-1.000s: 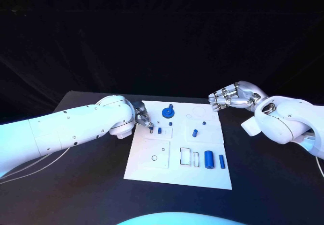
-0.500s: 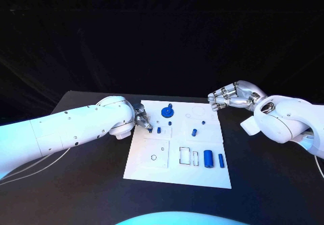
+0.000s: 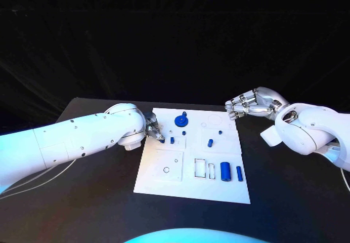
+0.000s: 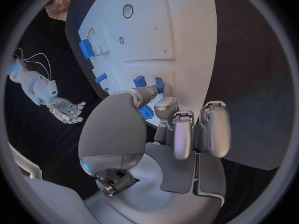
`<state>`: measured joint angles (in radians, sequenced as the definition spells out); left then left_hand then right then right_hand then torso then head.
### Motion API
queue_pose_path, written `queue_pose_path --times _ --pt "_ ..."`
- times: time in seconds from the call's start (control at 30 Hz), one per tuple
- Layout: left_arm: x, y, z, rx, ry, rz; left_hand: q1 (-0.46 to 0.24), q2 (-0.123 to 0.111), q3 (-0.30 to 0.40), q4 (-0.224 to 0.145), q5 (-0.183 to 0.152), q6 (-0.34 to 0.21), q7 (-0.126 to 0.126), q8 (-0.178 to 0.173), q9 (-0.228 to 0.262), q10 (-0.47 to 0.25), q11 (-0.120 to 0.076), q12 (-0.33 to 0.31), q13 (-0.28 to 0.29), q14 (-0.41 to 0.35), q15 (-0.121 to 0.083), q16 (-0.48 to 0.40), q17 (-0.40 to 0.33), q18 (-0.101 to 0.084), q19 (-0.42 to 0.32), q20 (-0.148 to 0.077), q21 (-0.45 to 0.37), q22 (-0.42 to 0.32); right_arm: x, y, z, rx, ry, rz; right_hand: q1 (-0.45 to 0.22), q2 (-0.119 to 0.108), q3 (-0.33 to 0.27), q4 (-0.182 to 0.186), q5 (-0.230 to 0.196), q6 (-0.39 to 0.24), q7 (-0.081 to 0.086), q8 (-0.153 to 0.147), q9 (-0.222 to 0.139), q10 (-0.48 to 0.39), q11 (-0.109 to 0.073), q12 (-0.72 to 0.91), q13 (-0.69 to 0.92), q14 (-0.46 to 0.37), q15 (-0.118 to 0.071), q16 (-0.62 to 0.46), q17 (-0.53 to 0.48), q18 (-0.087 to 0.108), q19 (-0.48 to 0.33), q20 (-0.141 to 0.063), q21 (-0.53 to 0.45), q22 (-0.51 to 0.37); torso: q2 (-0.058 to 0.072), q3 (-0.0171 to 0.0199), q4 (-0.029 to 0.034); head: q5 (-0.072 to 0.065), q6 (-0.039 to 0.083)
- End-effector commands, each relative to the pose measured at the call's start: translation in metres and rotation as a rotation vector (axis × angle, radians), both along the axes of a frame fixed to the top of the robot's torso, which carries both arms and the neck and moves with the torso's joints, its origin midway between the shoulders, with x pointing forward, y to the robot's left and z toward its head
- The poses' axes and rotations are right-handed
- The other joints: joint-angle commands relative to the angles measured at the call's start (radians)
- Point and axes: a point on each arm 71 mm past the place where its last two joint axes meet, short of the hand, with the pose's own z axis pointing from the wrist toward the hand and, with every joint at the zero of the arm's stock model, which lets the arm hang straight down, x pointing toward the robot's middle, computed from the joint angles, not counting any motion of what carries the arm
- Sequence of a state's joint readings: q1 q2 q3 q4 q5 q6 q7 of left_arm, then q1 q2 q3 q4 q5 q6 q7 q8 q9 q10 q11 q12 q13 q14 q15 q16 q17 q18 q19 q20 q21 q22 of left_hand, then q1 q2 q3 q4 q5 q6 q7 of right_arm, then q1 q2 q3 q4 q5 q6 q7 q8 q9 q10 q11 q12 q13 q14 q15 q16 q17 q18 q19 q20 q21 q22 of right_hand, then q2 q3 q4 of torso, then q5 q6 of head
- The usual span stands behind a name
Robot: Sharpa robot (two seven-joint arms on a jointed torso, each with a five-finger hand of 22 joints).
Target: Assemble the parts on the task board
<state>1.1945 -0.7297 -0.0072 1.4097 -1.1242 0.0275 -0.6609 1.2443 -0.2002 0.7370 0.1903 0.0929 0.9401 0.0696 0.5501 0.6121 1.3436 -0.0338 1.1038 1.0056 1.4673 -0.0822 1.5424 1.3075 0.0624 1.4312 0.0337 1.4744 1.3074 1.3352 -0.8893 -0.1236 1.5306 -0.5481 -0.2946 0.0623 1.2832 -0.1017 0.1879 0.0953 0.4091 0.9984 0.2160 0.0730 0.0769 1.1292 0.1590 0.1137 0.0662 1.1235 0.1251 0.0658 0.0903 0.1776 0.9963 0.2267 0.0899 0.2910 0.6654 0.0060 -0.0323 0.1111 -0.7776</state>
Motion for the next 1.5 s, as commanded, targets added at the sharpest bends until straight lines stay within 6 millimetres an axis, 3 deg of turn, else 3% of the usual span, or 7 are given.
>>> queue_pose_path --times 0.03,0.53,0.77,1.5 --pt "-0.0023 -0.0008 -0.0031 0.026 0.027 -0.018 -0.008 0.002 0.091 -0.085 0.003 0.026 -0.035 0.027 0.135 0.001 -0.004 0.002 0.000 0.095 -0.007 0.006 0.236 -0.017 0.007 -0.003 0.005 0.079 -0.0007 0.0013 -0.0002 0.001 -0.002 0.020 -0.004 0.010 -0.003 -0.001 0.004 -0.002 -0.002 0.001 0.002 -0.003 -0.005 0.005 0.000 -0.001 -0.004 0.002 -0.002 0.006 0.002 0.005 -0.006 -0.002 0.000 -0.0001 0.0001 0.000 0.000" --pt "-0.0016 -0.0036 -0.0033 0.026 0.027 -0.019 -0.035 -0.002 0.106 -0.080 0.001 0.024 -0.042 0.052 0.165 0.000 -0.008 -0.013 -0.025 0.095 -0.011 0.006 0.236 -0.018 0.009 -0.005 0.007 0.083 -0.0008 0.0014 -0.0007 0.001 -0.001 0.021 -0.004 0.010 -0.003 -0.001 0.004 -0.002 -0.002 0.001 0.002 -0.003 -0.005 0.005 0.000 -0.001 -0.004 0.002 -0.002 0.006 0.002 0.005 -0.006 -0.002 0.000 0.0009 -0.0003 0.000 0.000" --pt "-0.0006 -0.0046 -0.0047 0.041 0.041 -0.016 -0.064 -0.017 0.085 -0.069 -0.001 0.029 -0.053 0.077 0.195 0.009 -0.016 0.002 -0.010 0.095 -0.017 0.006 0.237 -0.018 0.010 -0.006 0.007 0.085 -0.0009 0.0012 -0.0007 0.000 -0.001 0.020 -0.004 0.010 -0.003 -0.001 0.004 -0.002 -0.002 0.001 0.002 -0.003 -0.005 0.005 0.000 -0.001 -0.004 0.002 -0.002 0.006 0.002 0.005 -0.006 -0.002 0.000 0.0007 -0.0008 0.000 -0.002" --pt "0.0027 -0.0071 -0.0053 0.064 0.035 -0.010 -0.109 -0.033 0.029 -0.032 -0.002 0.040 -0.066 0.090 0.222 0.016 -0.026 0.014 0.000 0.095 -0.024 0.006 0.237 -0.021 0.018 -0.009 0.012 0.097 -0.0011 0.0009 -0.0007 0.000 0.000 0.020 -0.005 0.010 -0.004 -0.001 0.005 -0.002 -0.002 0.001 0.002 -0.003 -0.005 0.006 0.000 -0.001 -0.004 0.002 -0.003 0.006 0.002 0.005 -0.006 -0.003 0.000 0.0012 -0.0001 -0.005 -0.003"
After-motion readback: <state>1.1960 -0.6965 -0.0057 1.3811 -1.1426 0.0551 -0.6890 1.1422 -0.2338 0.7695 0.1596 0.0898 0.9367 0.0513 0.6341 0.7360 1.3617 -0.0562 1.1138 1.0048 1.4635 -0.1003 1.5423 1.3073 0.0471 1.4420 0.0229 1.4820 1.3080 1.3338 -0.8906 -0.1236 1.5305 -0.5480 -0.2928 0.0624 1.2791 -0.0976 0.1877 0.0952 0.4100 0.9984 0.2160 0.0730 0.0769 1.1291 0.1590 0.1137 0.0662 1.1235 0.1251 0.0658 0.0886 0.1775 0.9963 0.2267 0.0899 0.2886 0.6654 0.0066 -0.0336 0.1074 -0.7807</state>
